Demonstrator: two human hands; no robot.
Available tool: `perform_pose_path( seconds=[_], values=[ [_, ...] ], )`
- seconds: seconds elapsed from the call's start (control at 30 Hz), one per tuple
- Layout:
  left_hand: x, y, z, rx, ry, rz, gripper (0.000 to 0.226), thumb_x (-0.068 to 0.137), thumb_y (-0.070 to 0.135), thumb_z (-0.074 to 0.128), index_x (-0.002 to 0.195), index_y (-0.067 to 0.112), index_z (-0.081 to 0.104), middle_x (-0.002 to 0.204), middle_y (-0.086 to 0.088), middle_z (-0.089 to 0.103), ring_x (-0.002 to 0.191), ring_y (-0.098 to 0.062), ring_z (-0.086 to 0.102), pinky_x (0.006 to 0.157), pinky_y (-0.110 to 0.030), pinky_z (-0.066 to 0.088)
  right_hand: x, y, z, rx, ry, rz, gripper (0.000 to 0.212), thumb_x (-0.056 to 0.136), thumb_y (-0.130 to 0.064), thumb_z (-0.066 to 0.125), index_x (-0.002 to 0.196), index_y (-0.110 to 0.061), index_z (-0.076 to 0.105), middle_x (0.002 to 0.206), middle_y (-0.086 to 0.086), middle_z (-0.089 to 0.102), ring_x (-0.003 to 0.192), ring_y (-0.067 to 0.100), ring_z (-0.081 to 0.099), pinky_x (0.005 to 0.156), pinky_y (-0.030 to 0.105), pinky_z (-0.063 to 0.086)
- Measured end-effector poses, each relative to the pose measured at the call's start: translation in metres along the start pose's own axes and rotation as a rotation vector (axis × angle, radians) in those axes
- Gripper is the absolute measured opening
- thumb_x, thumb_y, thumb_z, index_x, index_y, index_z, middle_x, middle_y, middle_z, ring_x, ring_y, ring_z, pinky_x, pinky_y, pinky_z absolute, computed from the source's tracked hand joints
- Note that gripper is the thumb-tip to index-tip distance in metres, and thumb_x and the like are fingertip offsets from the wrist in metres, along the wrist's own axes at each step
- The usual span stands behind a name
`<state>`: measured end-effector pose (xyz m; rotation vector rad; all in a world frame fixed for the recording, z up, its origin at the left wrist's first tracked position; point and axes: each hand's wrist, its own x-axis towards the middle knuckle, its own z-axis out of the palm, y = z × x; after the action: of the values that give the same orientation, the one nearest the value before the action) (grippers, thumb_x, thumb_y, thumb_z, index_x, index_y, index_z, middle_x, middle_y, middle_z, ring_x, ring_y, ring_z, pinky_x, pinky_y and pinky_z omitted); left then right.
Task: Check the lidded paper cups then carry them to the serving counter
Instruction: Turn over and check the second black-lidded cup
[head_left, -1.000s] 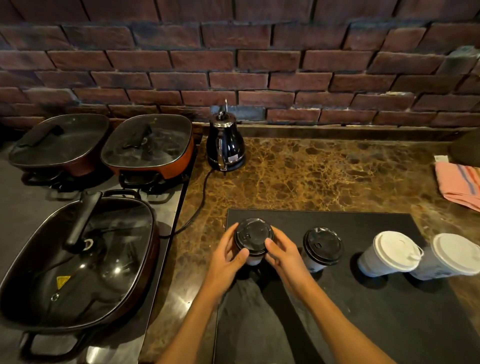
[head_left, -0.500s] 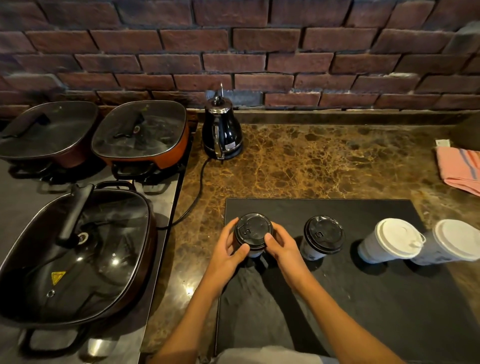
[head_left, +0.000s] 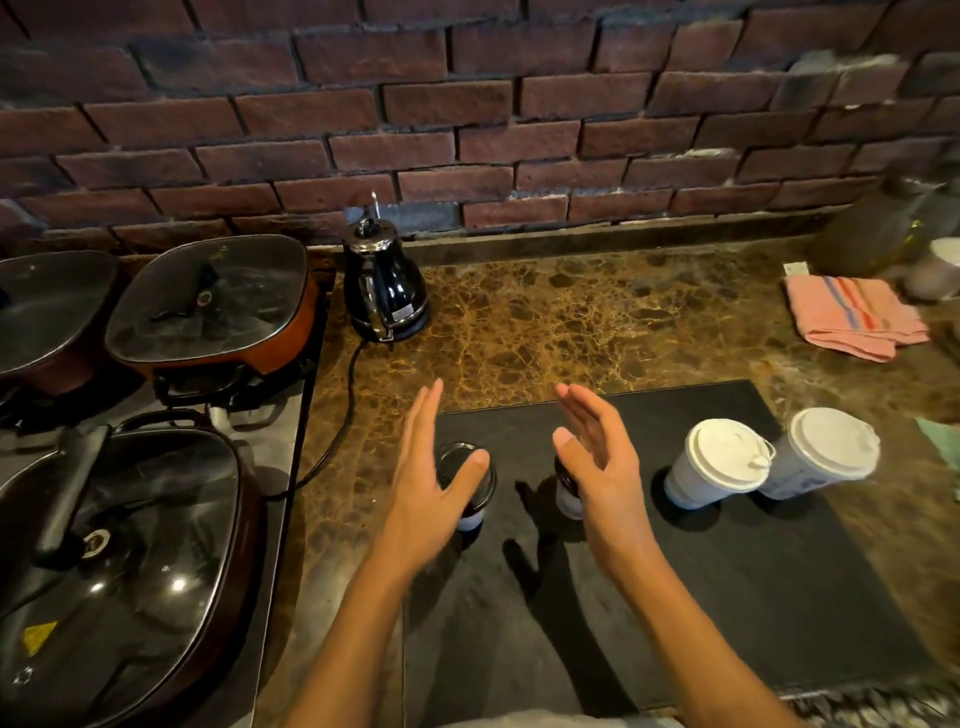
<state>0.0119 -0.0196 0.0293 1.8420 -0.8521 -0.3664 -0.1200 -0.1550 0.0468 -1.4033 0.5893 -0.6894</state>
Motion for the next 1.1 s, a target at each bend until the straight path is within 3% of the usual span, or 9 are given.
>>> perform_pose_path(
  seconds=[0.13,0.27,0.37,0.6,0.73,0.83,0.93,1.03,1.1],
  values=[
    [0.021,0.026,0.034,0.136,-0.169,0.113,0.077,0.095,0.051,0.059,0.154,0.052,0.009,0.169,0.016,0.001,0.154,-0.004,-0.003,0.121,-0.035,0.010,-0.006,-0.007,-0.033,-0.024,0.103,-0.041,0.052,0.091,-0.023,0.061,0.141,-0.022,0.046,0.148,-0.007,0.052,0.138,0.003,0.045,0.112,0.024,0.038],
    [0.033,0.037,0.073,0.279,-0.318,0.135,0.077,0.095,0.053,0.056,0.156,0.048,0.010,0.169,0.014,-0.007,0.154,-0.007,-0.012,0.121,-0.037,0.008,-0.021,0.012,-0.067,-0.090,0.164,0.034,0.053,0.094,-0.014,0.064,0.142,-0.023,0.045,0.148,-0.009,0.049,0.137,-0.002,0.043,0.105,0.012,0.040],
    [0.038,0.039,0.098,0.410,-0.418,0.137,0.079,0.094,0.058,0.053,0.157,0.046,0.007,0.169,0.012,-0.011,0.153,-0.010,-0.017,0.122,-0.040,0.008,-0.030,0.036,-0.087,-0.199,0.176,0.133,0.057,0.094,-0.013,0.065,0.144,-0.029,0.043,0.151,-0.010,0.044,0.140,0.001,0.039,0.114,0.027,0.035],
    [0.048,0.027,0.135,0.656,-0.530,0.160,0.083,0.090,0.067,0.049,0.157,0.043,0.006,0.170,0.003,-0.009,0.154,-0.021,-0.017,0.125,-0.047,0.007,-0.022,0.080,-0.096,-0.463,0.003,0.378,0.077,0.088,-0.022,0.069,0.152,-0.028,0.026,0.156,-0.011,0.031,0.142,0.005,0.030,0.114,0.026,0.029],
    [0.047,0.019,0.143,0.772,-0.518,0.169,0.085,0.085,0.068,0.051,0.157,0.040,0.014,0.170,-0.003,0.003,0.156,-0.026,-0.007,0.124,-0.047,0.011,-0.005,0.097,-0.089,-0.493,-0.101,0.337,0.068,0.079,-0.027,0.075,0.137,-0.045,0.043,0.143,-0.015,0.052,0.132,0.006,0.050,0.110,0.042,0.045],
    [0.046,0.016,0.146,0.825,-0.507,0.170,0.084,0.082,0.064,0.056,0.155,0.038,0.023,0.168,-0.003,0.016,0.154,-0.029,0.009,0.120,-0.045,0.020,0.008,0.097,-0.077,-0.489,-0.088,0.255,0.056,0.085,-0.031,0.070,0.131,-0.051,0.047,0.133,-0.018,0.058,0.125,0.003,0.054,0.106,0.037,0.047],
    [0.046,0.016,0.147,0.814,-0.474,0.167,0.076,0.080,0.059,0.062,0.148,0.039,0.034,0.157,-0.001,0.032,0.143,-0.028,0.029,0.106,-0.043,0.041,0.016,0.103,-0.071,-0.493,-0.058,0.265,0.045,0.085,-0.041,0.063,0.118,-0.063,0.043,0.128,-0.013,0.058,0.120,0.004,0.054,0.105,0.036,0.047],
    [0.048,0.015,0.146,0.791,-0.434,0.147,0.065,0.080,0.052,0.065,0.139,0.040,0.042,0.145,0.002,0.039,0.130,-0.026,0.038,0.091,-0.041,0.050,0.023,0.111,-0.067,-0.527,-0.054,0.272,0.038,0.085,-0.043,0.061,0.116,-0.057,0.044,0.122,-0.012,0.061,0.114,0.004,0.055,0.102,0.038,0.048],
    [0.051,0.015,0.144,0.770,-0.429,0.106,0.060,0.081,0.048,0.064,0.136,0.042,0.043,0.142,0.004,0.039,0.128,-0.025,0.039,0.088,-0.042,0.051,0.025,0.112,-0.066,-0.536,-0.066,0.253,0.041,0.084,-0.043,0.064,0.117,-0.055,0.043,0.121,-0.016,0.060,0.113,-0.001,0.055,0.100,0.031,0.048]
  ],
)
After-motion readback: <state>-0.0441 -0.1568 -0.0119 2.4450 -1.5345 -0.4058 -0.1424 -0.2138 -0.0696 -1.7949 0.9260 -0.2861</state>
